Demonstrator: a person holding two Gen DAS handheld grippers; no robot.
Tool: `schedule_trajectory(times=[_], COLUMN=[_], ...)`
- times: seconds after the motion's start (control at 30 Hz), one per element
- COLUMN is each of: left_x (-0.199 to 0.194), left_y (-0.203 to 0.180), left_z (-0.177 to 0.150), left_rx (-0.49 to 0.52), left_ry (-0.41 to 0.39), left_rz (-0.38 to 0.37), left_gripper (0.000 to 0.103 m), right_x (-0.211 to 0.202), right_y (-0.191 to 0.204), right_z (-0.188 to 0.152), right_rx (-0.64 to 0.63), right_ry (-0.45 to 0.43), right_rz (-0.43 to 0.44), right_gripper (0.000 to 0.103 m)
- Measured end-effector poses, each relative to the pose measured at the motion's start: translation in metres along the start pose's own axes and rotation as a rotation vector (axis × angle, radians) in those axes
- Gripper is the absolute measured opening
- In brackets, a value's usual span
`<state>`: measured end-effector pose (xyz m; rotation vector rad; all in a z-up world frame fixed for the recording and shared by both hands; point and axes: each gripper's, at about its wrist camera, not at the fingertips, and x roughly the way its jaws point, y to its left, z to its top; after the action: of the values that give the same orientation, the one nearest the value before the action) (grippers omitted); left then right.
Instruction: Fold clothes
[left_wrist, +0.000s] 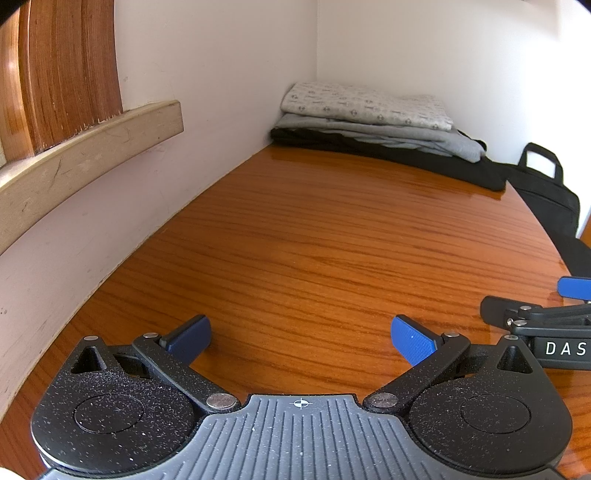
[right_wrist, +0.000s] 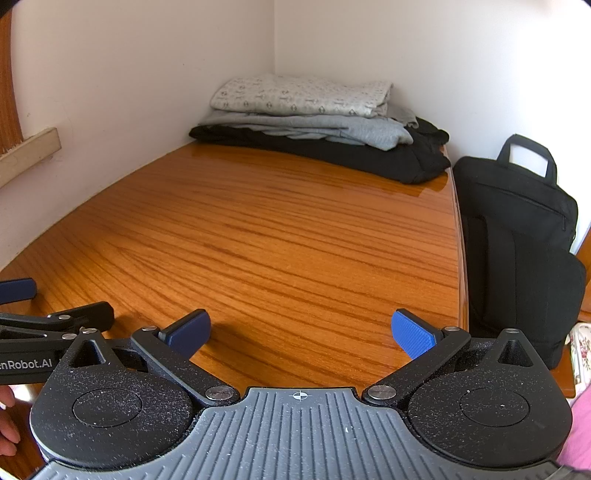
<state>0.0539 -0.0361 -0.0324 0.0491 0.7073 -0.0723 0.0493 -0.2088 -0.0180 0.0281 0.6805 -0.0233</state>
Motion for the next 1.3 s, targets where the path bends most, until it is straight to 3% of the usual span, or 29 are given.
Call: schedule_trajectory(times=[1.3], left_x=[0.0008], left_y=[0.0101], left_z=[-0.0007], left_rx=[0.009], left_ry=[0.0], left_rz=[-0.011], left_gripper=[0.103], right_x=[0.0004], right_y=[-0.0002], right_z=[-0.0007], right_rx=[-0.001], right_ry=[0.0], right_rz=[0.001], right_gripper=[0.103])
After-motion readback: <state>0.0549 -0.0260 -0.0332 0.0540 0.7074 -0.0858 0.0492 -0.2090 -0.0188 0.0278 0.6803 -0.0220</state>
